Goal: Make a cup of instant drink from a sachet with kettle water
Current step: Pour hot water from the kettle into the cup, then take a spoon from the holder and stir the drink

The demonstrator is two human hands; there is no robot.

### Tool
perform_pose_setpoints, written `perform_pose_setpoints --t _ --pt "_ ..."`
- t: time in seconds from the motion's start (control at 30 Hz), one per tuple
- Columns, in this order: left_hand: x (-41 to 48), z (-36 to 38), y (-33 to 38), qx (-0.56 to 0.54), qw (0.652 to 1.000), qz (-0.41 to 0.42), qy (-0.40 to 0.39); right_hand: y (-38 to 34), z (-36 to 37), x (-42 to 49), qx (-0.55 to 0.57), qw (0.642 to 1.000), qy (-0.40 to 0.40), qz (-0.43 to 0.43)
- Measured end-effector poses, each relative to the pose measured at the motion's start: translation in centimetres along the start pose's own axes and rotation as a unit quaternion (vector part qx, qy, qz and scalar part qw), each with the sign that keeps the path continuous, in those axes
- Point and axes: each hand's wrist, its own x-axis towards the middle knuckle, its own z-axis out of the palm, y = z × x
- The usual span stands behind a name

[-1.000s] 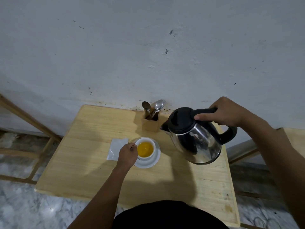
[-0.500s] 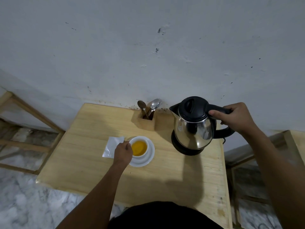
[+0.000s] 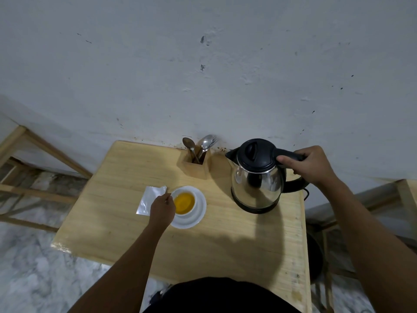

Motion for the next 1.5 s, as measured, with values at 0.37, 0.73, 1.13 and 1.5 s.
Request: perform_pose_setpoints --t 0.37,0.73,1.13,1.5 --pt "-0.2 -0.1 0.2 -0.002 1.000 -0.001 -0.002 1.7 -0.4 -0.3 0.032 0.999 0.005 0.001" --pt "-0.2 -1.0 0.5 0.002 0.999 -0.002 -0.034 -1.0 1.7 -2.8 -0.114 0.974 0.194 0.030" --pt "1.0 -4.4 0.3 -0.082 0.981 -0.011 -0.174 -12.4 13.5 -2.2 -0.147 0.937 0.195 -0.251" --pt "3.7 -6.5 0.0 -0.090 0.960 -0.050 -0.262 -11.8 24.5 5.7 -0.163 0.970 -0.116 0.140"
